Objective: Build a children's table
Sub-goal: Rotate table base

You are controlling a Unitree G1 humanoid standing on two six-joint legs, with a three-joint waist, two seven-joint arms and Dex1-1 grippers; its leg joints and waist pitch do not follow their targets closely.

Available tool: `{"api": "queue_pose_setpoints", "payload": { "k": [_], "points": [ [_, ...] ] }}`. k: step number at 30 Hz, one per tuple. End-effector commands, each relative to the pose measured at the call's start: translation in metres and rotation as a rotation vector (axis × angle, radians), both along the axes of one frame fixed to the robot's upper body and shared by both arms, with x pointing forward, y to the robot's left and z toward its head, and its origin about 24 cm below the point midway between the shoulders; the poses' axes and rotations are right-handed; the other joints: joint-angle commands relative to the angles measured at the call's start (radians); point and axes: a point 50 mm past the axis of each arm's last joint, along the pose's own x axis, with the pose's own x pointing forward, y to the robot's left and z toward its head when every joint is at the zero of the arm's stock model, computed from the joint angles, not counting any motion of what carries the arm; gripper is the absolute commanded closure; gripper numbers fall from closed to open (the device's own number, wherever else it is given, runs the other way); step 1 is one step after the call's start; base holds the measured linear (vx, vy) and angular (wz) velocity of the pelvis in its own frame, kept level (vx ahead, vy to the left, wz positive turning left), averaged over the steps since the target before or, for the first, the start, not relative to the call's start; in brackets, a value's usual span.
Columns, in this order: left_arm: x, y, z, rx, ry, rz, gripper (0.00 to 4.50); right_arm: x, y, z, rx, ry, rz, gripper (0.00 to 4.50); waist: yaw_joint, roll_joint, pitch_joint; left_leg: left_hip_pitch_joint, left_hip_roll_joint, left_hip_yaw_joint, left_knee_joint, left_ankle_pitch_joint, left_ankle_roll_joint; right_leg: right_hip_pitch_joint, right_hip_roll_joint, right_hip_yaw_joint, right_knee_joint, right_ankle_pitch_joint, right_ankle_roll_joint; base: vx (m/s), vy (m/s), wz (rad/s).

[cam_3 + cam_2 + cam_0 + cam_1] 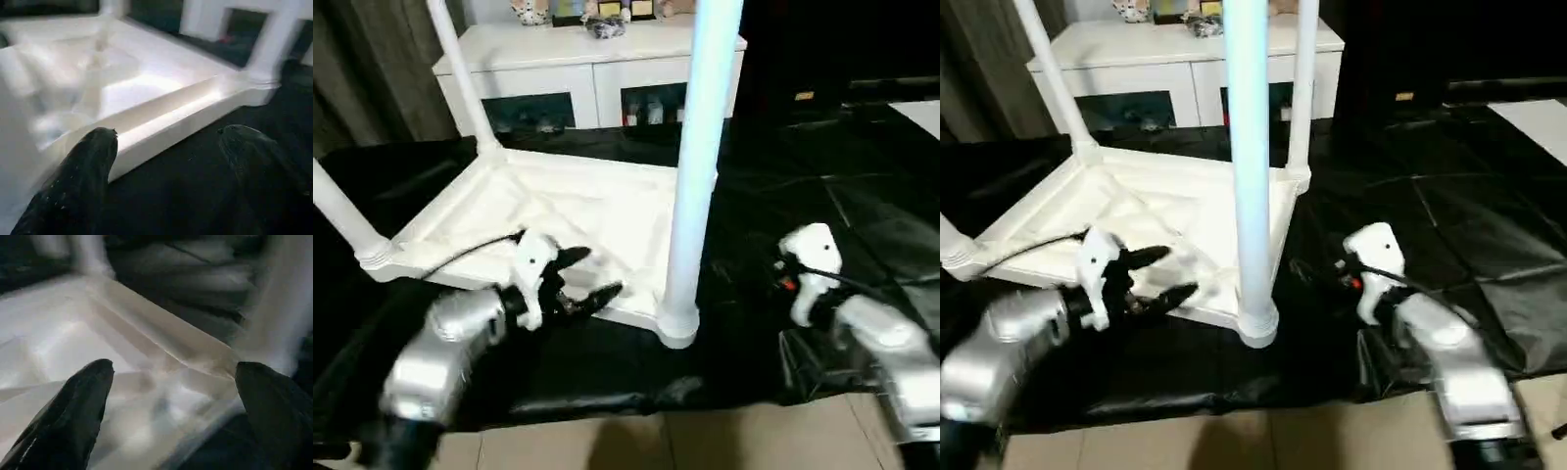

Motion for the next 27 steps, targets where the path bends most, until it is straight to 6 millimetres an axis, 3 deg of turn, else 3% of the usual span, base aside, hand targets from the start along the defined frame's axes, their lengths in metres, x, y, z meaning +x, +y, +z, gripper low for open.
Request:
{"api": "queue_pose_setpoints", "payload": {
  "k": [1, 2, 3, 6, 9, 10, 13, 15, 20, 21, 23, 24, 26, 27],
  "points": [
    [0.001, -0.005, -0.002, 0.065, 0.029, -0.127, 0.03, -0.007, 0.004, -0.003, -0.019, 0.046, 0.112, 0.67, -0.003, -0.006, -0.045, -0.005, 0.048, -0.019, -0.107, -0.227, 0.035, 0.032, -0.048, 0.024, -0.086, -0.128, -0.242, 0.0, 0.0, 0.0],
    [0.002, -0.006, -0.002, 0.111, 0.033, -0.188, 0.03, -0.009, 0.004, -0.004, -0.044, 0.065, 0.154, 0.67, -0.004, -0.01, -0.046, -0.008, 0.047, -0.018, -0.107, -0.208, 0.052, 0.034, -0.047, 0.023, -0.09, -0.116, -0.243, 0.0, 0.0, 0.0],
    [0.003, -0.007, -0.004, 0.166, 0.039, -0.25, 0.03, -0.012, 0.004, -0.005, -0.068, 0.082, 0.195, 0.67, -0.001, -0.007, -0.054, -0.003, 0.048, -0.016, -0.101, -0.162, 0.069, 0.035, -0.05, 0.024, -0.087, -0.062, -0.253, 0.0, 0.0, 0.0],
    [0.007, -0.008, -0.009, 0.283, 0.056, -0.38, 0.03, -0.015, 0.005, -0.006, -0.105, 0.108, 0.269, 0.67, -0.003, -0.012, -0.058, -0.012, 0.049, -0.013, -0.097, -0.054, 0.119, 0.044, -0.054, 0.02, -0.081, 0.075, -0.278, 0.0, 0.0, 0.0],
    [0.018, -0.014, -0.009, 0.343, 0.057, -0.454, 0.2, -0.015, 0.007, -0.003, -0.105, 0.112, 0.316, 0.67, 0.003, -0.007, -0.065, -0.007, 0.051, -0.01, -0.09, -0.021, 0.137, 0.041, -0.056, 0.02, -0.076, 0.11, -0.297, 0.0, 0.0, 0.0],
    [0.02, -0.015, -0.008, 0.348, 0.053, -0.458, 0.39, -0.015, 0.007, -0.002, -0.104, 0.112, 0.321, 0.67, 0.003, -0.009, -0.061, -0.009, 0.05, -0.008, -0.091, -0.026, 0.144, 0.039, -0.053, 0.018, -0.08, 0.106, -0.304, 0.0, 0.0, 0.0],
    [0.029, -0.019, -0.009, 0.382, 0.045, -0.487, 0.43, -0.014, 0.008, 0.0, -0.107, 0.113, 0.344, 0.67, 0.005, -0.01, -0.06, -0.009, 0.054, -0.008, -0.093, -0.051, 0.14, 0.041, -0.055, 0.018, -0.081, 0.08, -0.317, 0.0, 0.0, 0.0],
    [0.033, -0.022, -0.009, 0.391, 0.044, -0.502, 0.77, -0.015, 0.008, 0.001, -0.111, 0.116, 0.356, 0.67, 0.008, -0.006, -0.058, -0.007, 0.057, -0.008, -0.095, -0.064, 0.134, 0.04, -0.057, 0.019, -0.082, 0.067, -0.321, 0.0, 0.0, 0.0],
    [0.042, -0.027, -0.013, 0.433, 0.051, -0.54, 1.15, -0.015, 0.007, 0.003, -0.122, 0.12, 0.377, 0.67, 0.009, -0.01, -0.061, -0.008, 0.059, -0.007, -0.096, -0.074, 0.123, 0.044, -0.059, 0.021, -0.082, 0.085, -0.328, 0.0, 0.0, 0.0],
    [0.043, -0.029, -0.015, 0.448, 0.051, -0.55, 1.26, -0.016, 0.006, 0.003, -0.131, 0.123, 0.382, 0.67, 0.009, -0.004, -0.061, -0.008, 0.06, -0.008, -0.096, -0.073, 0.122, 0.044, -0.061, 0.021, -0.08, 0.089, -0.33, 0.0, 0.0, 0.0],
    [0.046, -0.031, -0.017, 0.462, 0.042, -0.552, 1.36, -0.016, 0.005, 0.004, -0.139, 0.124, 0.385, 0.67, 0.009, -0.01, -0.061, -0.007, 0.061, -0.007, -0.096, -0.077, 0.124, 0.046, -0.061, 0.021, -0.082, 0.095, -0.333, 0.0, 0.0, 0.0],
    [0.048, -0.034, -0.017, 0.471, 0.03, -0.549, 1.47, -0.016, 0.005, 0.004, -0.139, 0.125, 0.387, 0.67, 0.008, -0.003, -0.06, -0.008, 0.061, -0.007, -0.096, -0.079, 0.125, 0.045, -0.06, 0.021, -0.082, 0.093, -0.334, 0.0, 0.0, 0.0],
    [0.051, -0.037, -0.018, 0.48, 0.023, -0.551, 1.71, -0.016, 0.005, 0.006, -0.136, 0.126, 0.395, 0.67, 0.008, -0.009, -0.06, -0.006, 0.061, -0.006, -0.096, -0.097, 0.121, 0.046, -0.061, 0.022, -0.086, 0.076, -0.334, 0.0, 0.0, 0.0],
    [0.053, -0.038, -0.017, 0.487, 0.019, -0.554, 1.71, -0.018, 0.006, 0.007, -0.131, 0.134, 0.414, 0.67, 0.008, -0.007, -0.06, -0.007, 0.062, -0.007, -0.097, -0.098, 0.121, 0.047, -0.062, 0.022, -0.086, 0.077, -0.335, 0.0, 0.0, 0.0]
  ]
}}
